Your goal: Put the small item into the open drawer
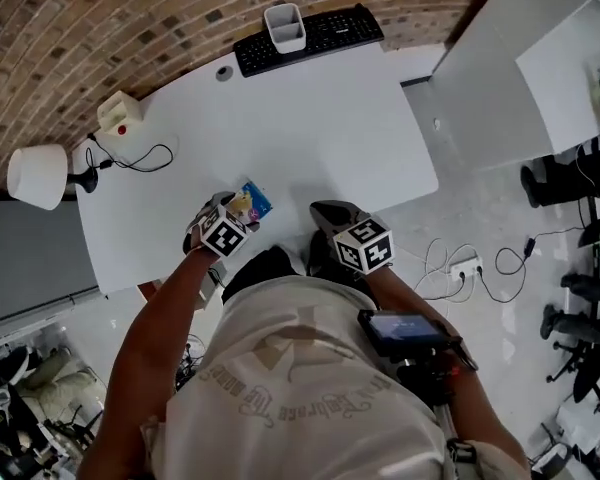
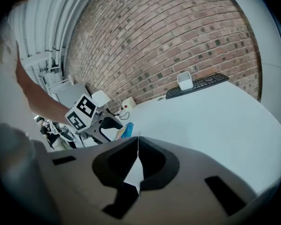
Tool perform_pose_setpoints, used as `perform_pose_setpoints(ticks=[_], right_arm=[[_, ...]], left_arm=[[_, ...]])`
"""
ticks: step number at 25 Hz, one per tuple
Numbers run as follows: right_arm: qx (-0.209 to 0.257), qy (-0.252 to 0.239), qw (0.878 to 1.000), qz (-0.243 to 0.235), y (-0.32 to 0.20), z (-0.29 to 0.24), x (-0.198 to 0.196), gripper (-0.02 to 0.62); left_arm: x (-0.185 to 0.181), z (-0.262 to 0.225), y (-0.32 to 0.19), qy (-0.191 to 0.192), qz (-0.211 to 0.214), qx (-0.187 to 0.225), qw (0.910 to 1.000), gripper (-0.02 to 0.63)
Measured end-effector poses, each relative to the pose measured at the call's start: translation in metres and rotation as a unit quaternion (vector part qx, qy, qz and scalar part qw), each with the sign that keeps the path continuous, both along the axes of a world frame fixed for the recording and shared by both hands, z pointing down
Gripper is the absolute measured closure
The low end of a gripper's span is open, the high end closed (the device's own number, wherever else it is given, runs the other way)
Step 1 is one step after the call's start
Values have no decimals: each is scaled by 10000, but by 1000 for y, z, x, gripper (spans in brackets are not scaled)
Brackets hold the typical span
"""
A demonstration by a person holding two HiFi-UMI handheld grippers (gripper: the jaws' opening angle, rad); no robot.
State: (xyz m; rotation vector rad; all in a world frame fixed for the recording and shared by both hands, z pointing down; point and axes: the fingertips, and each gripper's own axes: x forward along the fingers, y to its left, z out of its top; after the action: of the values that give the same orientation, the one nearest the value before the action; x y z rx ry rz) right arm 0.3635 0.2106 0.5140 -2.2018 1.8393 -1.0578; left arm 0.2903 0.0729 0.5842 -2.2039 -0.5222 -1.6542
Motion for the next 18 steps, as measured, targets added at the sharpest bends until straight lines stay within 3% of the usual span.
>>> perform_pose_setpoints(ticks=[11,18], right_arm=[[-58,-18,9961,-884,-51,10,-39,589],[-124,24,9910,-1334,-86,-1,-62,589]], left_arm=[[-47,-9,-13,460,-995,-304,9935,221],[-83,-22,-30,658,-1646,-406,9833,221]])
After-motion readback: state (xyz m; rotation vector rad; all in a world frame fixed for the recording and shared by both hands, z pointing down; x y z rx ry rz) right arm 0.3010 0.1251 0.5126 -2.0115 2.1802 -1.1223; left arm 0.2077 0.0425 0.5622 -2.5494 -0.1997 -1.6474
